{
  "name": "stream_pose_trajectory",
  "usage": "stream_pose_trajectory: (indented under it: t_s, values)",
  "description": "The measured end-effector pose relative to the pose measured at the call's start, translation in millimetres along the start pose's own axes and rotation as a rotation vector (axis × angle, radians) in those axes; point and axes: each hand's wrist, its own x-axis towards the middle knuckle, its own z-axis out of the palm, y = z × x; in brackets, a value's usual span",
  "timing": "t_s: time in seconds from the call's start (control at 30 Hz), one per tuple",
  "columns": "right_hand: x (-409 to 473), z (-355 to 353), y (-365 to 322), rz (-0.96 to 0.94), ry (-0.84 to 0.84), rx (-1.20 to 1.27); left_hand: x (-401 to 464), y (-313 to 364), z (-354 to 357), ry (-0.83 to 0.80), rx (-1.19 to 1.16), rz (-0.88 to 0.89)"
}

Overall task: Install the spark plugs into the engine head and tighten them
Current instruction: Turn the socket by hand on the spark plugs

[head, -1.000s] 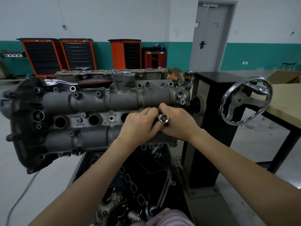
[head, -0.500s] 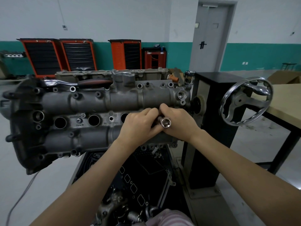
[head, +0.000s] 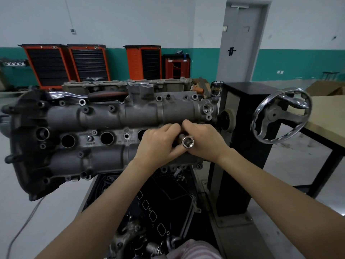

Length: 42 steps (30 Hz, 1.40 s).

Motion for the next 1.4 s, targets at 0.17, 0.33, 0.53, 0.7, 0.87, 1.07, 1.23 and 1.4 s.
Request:
stream_pose_trajectory:
  t_s: [0.17,0.33,0.53,0.7,0.87,1.07,1.23,1.4]
  values:
    - [-1.1,0.7,-0.4,0.037,0.0,0.038,-0.5,-3.5,1.0,0.034,0.027,0.029]
    - [-0.6,0.3,-1.0,0.024,0.008,0.06,0.3,0.5,-3.2,0.008,-0.036,0.002]
    - [-0.3,-0.2,-1.5,-0.002,-0.021,0.011,1.2,3.7,-5.1,-0.03,-0.007,0.013]
    - [-0.5,1.4,-1.8,0.083,0.019,0.048,0.1,-1.1,-1.1,-0.006,0.083,0.04]
    - [-1.2,-0.1,-2.0,0.053,-0.001,0.02,0.6,0.2,-4.0,0.011,-0.016,0.012]
    - [-0.4,-3.2,-3.8,-0.012,-0.016,0.017,1.5,5.0,-6.6,-0.02,-0.033,0.0]
    - [-0.3,-1.2,-3.4,0.052,0.01,0.038,0.7,1.0,-0.5,-0.006,0.053,-0.011]
    - [-1.3,-0.6,-1.9,0.056,-0.013,0.043,-0.6,-1.7,-1.0,-0.003,0.025,0.009]
